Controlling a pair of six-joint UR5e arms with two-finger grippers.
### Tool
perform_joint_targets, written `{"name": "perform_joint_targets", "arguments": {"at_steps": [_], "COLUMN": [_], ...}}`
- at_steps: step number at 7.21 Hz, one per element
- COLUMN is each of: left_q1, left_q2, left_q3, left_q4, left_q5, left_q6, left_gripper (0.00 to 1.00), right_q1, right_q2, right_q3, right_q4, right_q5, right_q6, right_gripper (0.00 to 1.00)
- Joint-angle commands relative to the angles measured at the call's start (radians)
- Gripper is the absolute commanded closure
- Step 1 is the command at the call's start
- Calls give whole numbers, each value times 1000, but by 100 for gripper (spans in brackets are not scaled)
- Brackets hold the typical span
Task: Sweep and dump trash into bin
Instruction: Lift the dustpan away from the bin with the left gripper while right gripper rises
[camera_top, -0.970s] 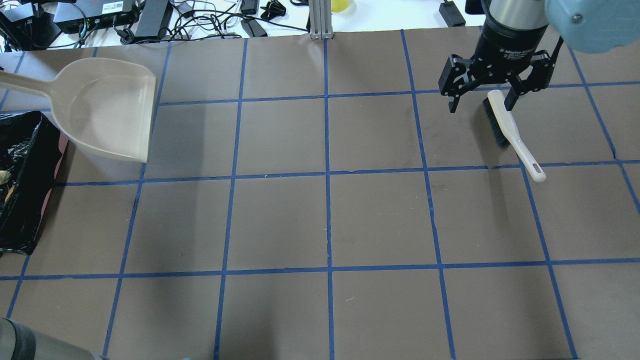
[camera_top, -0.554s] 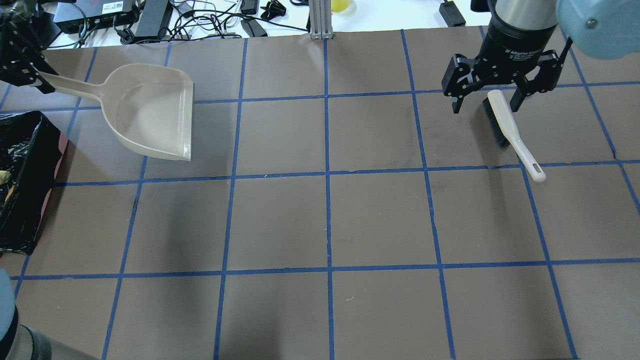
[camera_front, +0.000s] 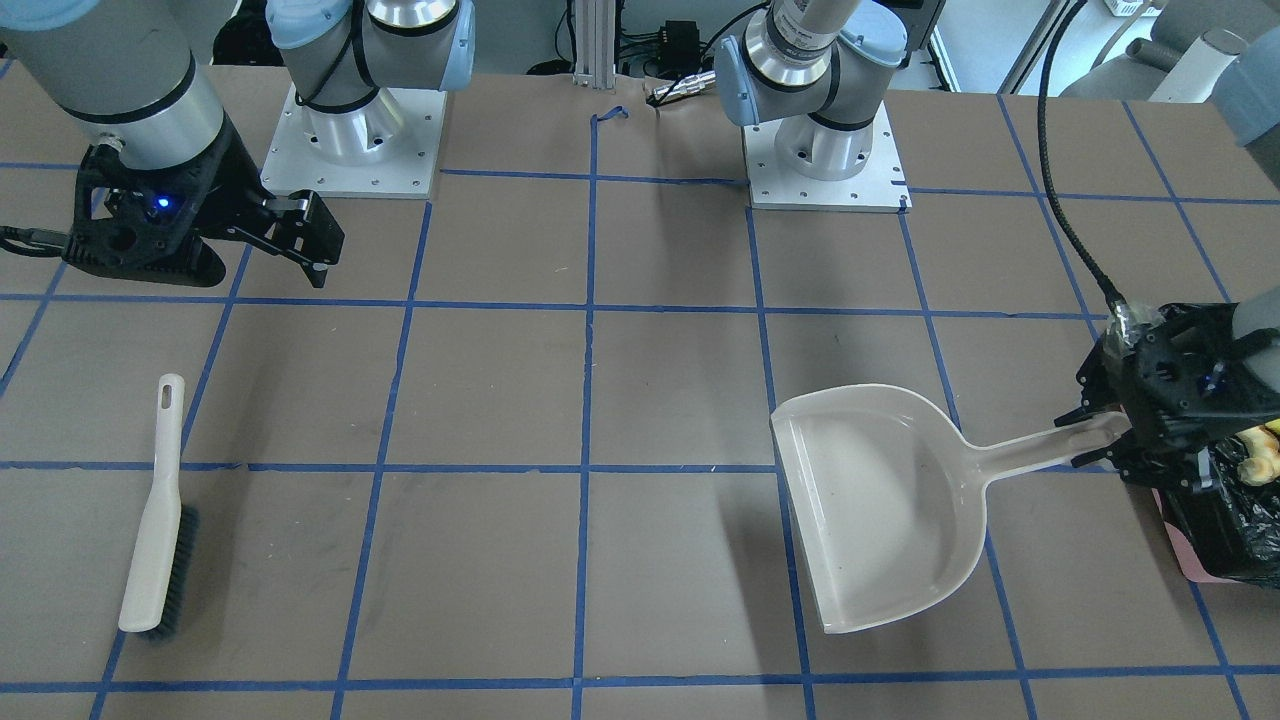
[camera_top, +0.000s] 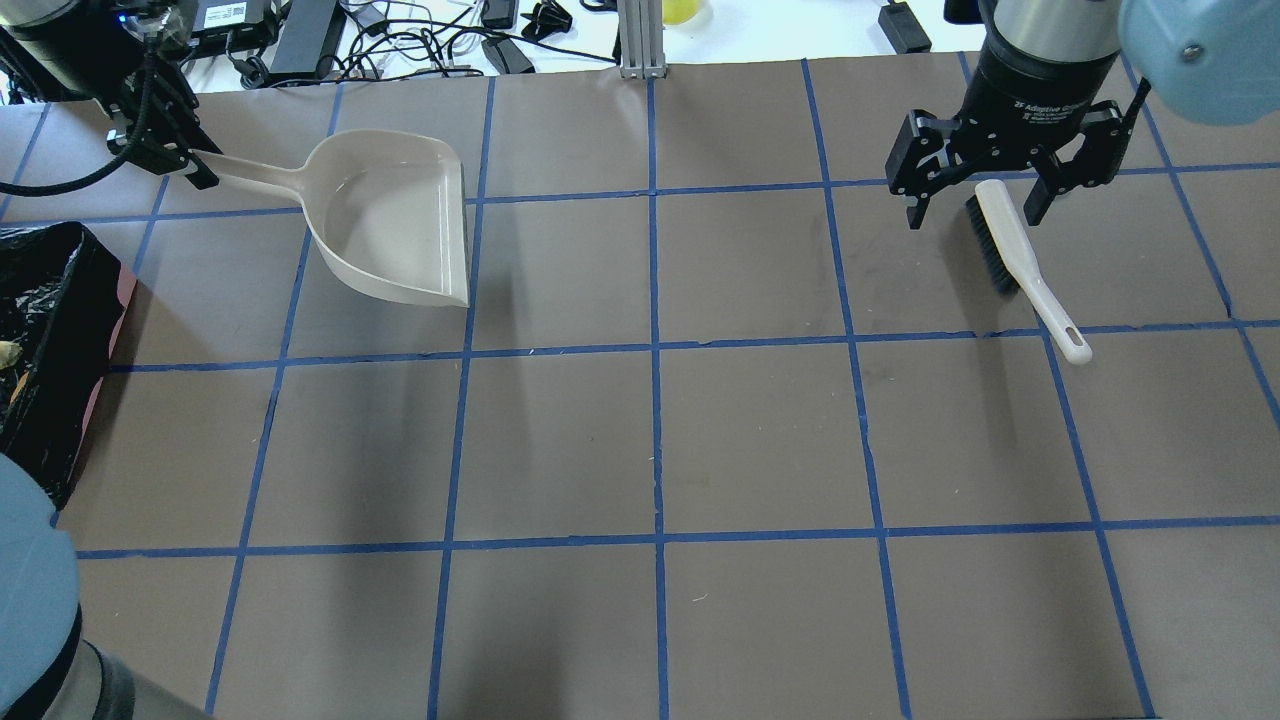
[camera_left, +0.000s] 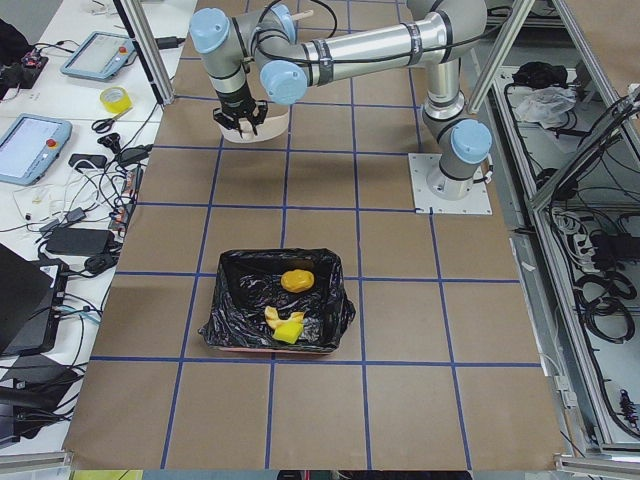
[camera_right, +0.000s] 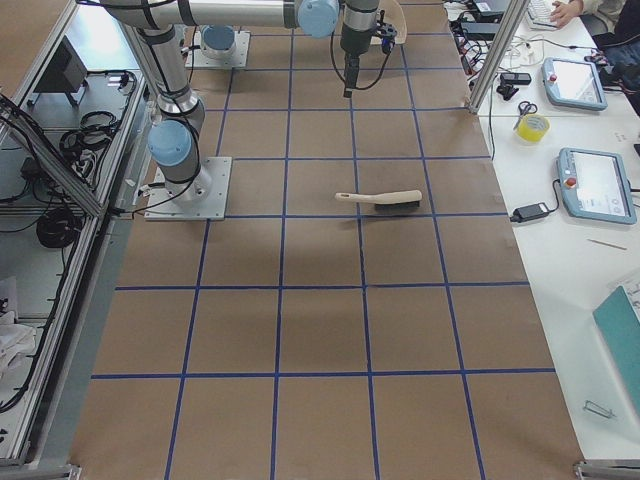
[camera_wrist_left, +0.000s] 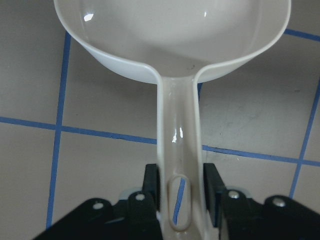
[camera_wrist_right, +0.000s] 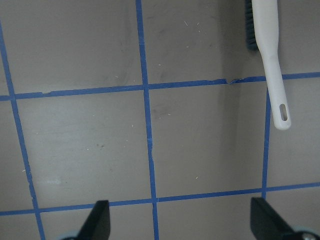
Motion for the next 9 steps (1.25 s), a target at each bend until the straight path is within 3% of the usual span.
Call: {"name": "perform_joint_targets", "arguments": {"at_steps": [1,4,9], "left_q1": [-7,-16,-70], "left_q2": [-14,-21,-64], "left_q3": [3,4,4], "left_q4": [6,8,57], "left_q5": [-11,-38,-42], "left_q6": [-1,-9,-59], "left_gripper": [100,100,100], "right_q1": [0,78,63], "right_q2": [-13,-9,-7], "right_q3": [12,21,24], "right_q4": [1,-14,-14], "right_q5": [1,-17,-14], "right_q6": [0,2,-12], "right_gripper": [0,0,0]}}
